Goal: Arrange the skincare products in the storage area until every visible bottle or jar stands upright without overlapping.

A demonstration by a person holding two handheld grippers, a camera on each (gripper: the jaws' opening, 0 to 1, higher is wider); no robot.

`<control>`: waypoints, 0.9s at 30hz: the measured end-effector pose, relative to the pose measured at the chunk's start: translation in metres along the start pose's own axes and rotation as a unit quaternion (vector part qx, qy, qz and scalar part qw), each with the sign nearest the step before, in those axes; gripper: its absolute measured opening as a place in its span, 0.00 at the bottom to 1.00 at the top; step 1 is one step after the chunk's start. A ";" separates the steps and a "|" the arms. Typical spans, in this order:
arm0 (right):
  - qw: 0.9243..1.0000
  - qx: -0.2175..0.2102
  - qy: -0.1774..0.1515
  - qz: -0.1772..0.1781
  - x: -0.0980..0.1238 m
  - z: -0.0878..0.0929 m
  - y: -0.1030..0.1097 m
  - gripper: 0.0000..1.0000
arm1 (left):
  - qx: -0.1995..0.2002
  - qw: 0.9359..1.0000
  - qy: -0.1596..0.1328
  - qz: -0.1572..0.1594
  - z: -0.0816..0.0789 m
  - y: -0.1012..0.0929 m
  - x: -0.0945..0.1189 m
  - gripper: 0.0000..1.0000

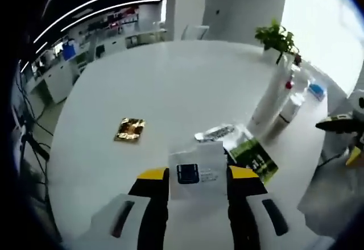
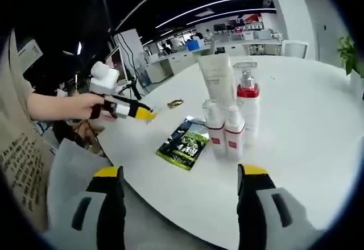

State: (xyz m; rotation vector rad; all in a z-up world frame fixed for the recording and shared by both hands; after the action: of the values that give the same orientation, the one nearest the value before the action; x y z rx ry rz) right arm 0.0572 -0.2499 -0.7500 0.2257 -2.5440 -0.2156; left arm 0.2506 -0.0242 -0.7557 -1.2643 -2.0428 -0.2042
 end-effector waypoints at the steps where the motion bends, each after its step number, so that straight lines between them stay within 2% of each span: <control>1: 1.000 -0.002 0.000 -0.002 0.000 -0.001 0.002 0.77 | -0.003 1.000 -0.005 0.002 0.000 -0.003 0.003 0.37; 5: 1.000 -0.006 -0.006 -0.023 -0.002 -0.006 0.016 0.72 | -0.034 0.999 -0.024 0.003 -0.003 -0.019 0.020 0.37; 11: 0.999 -0.008 -0.016 -0.050 -0.002 -0.016 0.033 0.66 | -0.047 0.998 -0.046 0.009 -0.004 -0.045 0.041 0.37; 15: 0.997 -0.020 -0.025 -0.076 -0.002 -0.026 0.045 0.57 | -0.078 0.995 -0.061 0.018 -0.005 -0.064 0.054 0.37; 22: 0.993 -0.034 -0.040 -0.109 -0.003 -0.042 0.060 0.46 | -0.088 0.993 -0.074 0.026 -0.001 -0.083 0.068 0.37; 25: 0.990 -0.052 -0.047 -0.123 -0.005 -0.050 0.066 0.41 | -0.120 0.990 -0.069 0.023 0.001 -0.090 0.073 0.37; 27: 0.990 -0.047 -0.040 -0.124 -0.007 -0.052 0.070 0.37 | -0.145 0.987 -0.062 0.018 0.001 -0.094 0.075 0.37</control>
State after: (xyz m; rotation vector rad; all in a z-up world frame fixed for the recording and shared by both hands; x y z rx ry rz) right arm 0.0833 -0.1859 -0.6967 0.5058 -2.5725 -0.4485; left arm 0.1518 -0.0174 -0.6870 -1.5226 -2.1501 -0.4288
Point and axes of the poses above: the point that each gripper's makers call its tool centre point, and the gripper's own axes: x roughly backward along the fingers, y roughly to its left, z roughly out of its underside, the point moved 8 cm from there along x, roughly backward along the fingers, and after that the axes turned 11 degrees about z, right-handed, at the moved point
